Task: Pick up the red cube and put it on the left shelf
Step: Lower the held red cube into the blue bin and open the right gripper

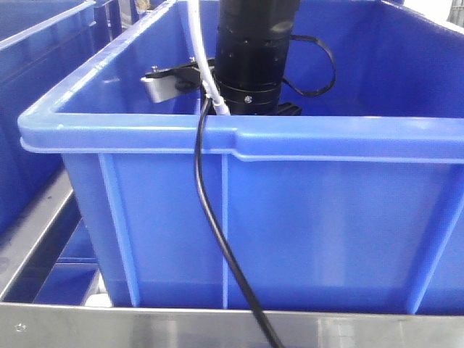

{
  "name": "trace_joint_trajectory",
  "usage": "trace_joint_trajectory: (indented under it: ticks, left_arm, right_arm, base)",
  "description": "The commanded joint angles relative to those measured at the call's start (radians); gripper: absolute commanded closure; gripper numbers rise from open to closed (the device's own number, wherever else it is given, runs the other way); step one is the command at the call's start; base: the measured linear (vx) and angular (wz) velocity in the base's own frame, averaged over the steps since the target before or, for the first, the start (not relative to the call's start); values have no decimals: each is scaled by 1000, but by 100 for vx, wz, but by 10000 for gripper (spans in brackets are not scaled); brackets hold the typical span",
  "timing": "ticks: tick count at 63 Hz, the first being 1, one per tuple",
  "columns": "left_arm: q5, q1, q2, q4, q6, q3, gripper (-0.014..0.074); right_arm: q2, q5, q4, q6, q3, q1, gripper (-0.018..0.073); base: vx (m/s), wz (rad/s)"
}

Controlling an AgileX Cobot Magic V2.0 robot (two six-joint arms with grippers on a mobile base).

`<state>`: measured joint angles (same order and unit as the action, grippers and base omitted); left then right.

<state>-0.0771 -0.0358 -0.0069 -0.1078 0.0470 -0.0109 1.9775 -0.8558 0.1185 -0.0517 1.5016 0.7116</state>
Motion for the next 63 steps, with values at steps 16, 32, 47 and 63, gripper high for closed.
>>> trace_joint_trajectory:
  ticks: [16,32,47,63]
  left_arm:
    - [85,1,-14,-5,-7,-24,495]
    - [85,1,-14,-5,-7,-24,495]
    - [85,1,-14,-5,-7,-24,495]
    - [85,1,-14,-5,-7,-24,495]
  right_arm:
    - [-57,0,23,10,36,-4,317]
    - [-59,-19,38,10,36,-4,69]
    - [-106,-15,49,10,40,-4,53]
    - [-208,18,52,10,40,-4,62]
  base:
    - [0,0]
    - [0,0]
    - [0,0]
    - [0,0]
